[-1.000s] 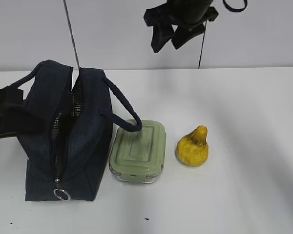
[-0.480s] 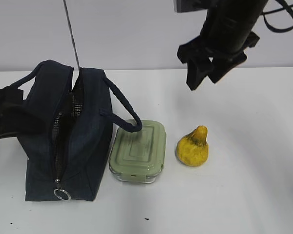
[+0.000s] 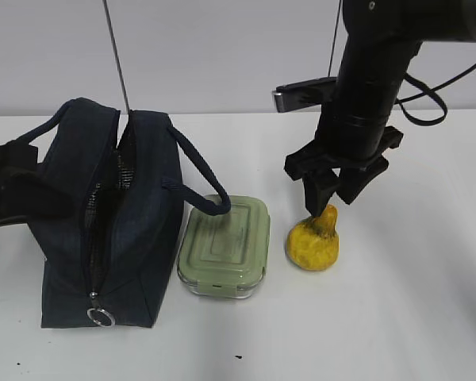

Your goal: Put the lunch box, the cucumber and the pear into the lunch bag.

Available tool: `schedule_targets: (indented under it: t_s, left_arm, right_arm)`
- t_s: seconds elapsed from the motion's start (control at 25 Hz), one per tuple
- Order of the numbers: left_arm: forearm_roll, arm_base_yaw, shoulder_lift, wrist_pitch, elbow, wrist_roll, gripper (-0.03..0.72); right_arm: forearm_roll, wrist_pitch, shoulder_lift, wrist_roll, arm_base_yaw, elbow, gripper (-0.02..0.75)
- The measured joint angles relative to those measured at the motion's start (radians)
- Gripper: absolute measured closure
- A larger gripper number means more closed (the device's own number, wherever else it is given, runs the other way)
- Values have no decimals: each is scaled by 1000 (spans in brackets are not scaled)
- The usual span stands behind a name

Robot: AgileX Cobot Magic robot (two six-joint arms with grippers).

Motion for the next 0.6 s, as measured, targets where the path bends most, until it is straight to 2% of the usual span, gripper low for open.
schedule_targets:
  t_s: [0.44, 0.6]
  left_arm:
    - [0, 0, 0, 0, 0, 0, 707]
    - [0, 0, 0, 0, 0, 0, 707]
  right_arm:
    - [0, -8, 77, 6, 0, 0, 308]
    - [4, -8, 100, 6, 0, 0, 406]
